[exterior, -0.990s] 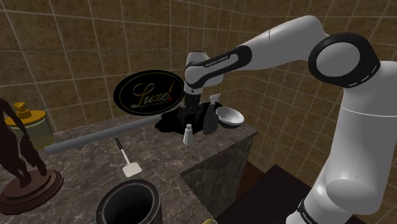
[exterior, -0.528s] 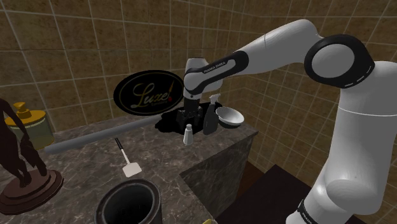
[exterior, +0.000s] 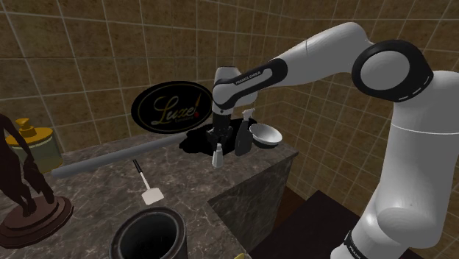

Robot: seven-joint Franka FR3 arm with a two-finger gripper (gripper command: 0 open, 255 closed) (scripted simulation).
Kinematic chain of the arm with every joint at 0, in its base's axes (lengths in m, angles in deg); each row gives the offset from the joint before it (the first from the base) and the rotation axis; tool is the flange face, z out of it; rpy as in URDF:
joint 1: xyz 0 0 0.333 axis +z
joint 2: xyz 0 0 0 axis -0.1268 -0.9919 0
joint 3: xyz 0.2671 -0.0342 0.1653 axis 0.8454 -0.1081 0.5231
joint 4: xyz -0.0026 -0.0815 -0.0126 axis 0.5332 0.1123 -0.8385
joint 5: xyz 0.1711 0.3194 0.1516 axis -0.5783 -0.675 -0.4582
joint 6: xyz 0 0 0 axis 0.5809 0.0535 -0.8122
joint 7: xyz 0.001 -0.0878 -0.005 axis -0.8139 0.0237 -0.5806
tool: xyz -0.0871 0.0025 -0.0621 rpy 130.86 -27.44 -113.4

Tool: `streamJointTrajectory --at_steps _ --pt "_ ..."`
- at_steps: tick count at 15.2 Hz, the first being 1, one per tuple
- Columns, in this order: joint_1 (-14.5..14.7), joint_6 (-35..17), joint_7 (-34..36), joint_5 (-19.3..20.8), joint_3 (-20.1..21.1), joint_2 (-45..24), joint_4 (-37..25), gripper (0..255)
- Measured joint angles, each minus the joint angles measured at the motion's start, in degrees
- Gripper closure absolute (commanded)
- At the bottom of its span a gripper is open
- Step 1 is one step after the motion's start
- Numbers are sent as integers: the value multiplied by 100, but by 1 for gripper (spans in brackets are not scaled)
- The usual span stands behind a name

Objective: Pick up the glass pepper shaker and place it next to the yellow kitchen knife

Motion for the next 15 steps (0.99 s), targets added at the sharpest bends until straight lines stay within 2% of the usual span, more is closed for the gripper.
streamJointTrajectory --at_steps 7,15 --pt "-1 -2 0 0 -1 3 1 255" --pt "-11 487 32 9 -5 215 -266 255"
